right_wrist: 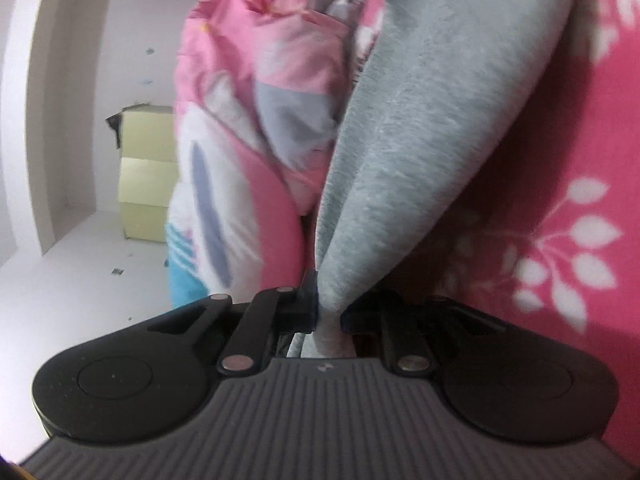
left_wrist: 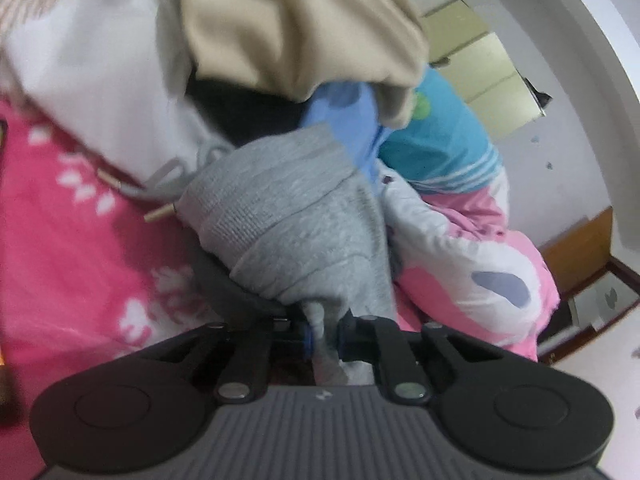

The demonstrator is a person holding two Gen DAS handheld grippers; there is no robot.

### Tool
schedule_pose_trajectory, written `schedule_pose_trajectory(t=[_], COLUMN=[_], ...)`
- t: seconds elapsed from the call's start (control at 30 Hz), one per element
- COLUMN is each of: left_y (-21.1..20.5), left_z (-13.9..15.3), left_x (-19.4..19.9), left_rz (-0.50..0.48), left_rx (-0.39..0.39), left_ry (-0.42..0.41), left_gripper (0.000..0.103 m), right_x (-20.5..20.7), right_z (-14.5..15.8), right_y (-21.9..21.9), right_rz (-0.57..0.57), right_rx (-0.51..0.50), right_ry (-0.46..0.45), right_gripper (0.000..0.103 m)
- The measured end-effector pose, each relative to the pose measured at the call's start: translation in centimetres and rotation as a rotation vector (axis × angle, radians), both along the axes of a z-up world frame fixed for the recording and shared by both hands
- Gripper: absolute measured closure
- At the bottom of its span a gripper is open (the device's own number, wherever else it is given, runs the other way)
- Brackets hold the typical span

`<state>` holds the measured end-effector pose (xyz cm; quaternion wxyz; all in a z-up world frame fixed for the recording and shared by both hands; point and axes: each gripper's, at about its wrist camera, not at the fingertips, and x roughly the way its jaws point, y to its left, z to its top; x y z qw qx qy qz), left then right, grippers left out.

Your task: Fold clothes

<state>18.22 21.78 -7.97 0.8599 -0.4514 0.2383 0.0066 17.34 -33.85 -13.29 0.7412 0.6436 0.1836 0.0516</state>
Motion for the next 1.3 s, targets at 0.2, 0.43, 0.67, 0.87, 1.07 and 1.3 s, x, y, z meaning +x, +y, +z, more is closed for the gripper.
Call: schedule_pose_trajectory(t=[0.2,0.43,0.67,0.87,1.07,1.3], left_y=[0.7,0.2,-0.1,-0.7,-0.9,-0.9], left_z=[-0.4,-4.3,-3.2,-3.1,-3.6,-4.5], left_x=[-6.2,-8.9,-9.5,-10.0,-10.3,-10.6], left_rz=[-0.124,-0.143,-0.181,-0.194,-0.195,-0.224], left_rx=[-0.01,0.037,0.107,0.133,0.147,0.181], left_ry=[0.073,0.128,0.072,0.04,0.047,0.007], left_gripper=[0.092,0.085,0.067,0.054,0.05,0.05], right_x=[-8.1,-13.0,-16.1,-13.4,-4.6,3.9], right_z=[2.1,-3.1,5.2,13.0,15.6,13.6], right_y=[-2.1,-4.0,-4.1,3.6,18.9,33.9], right_rz=[0.058,0.146,0.188,0.433,0.819,1.195], right_rx=[-0.018,-0.113,-0.609,-0.966,-1.125,-1.337], right_ry=[-0.018,0.231,0.192,-0.157,-0.572,-0.711], right_gripper=[0.094,0.086,0.057,0.055,0.052,0.052])
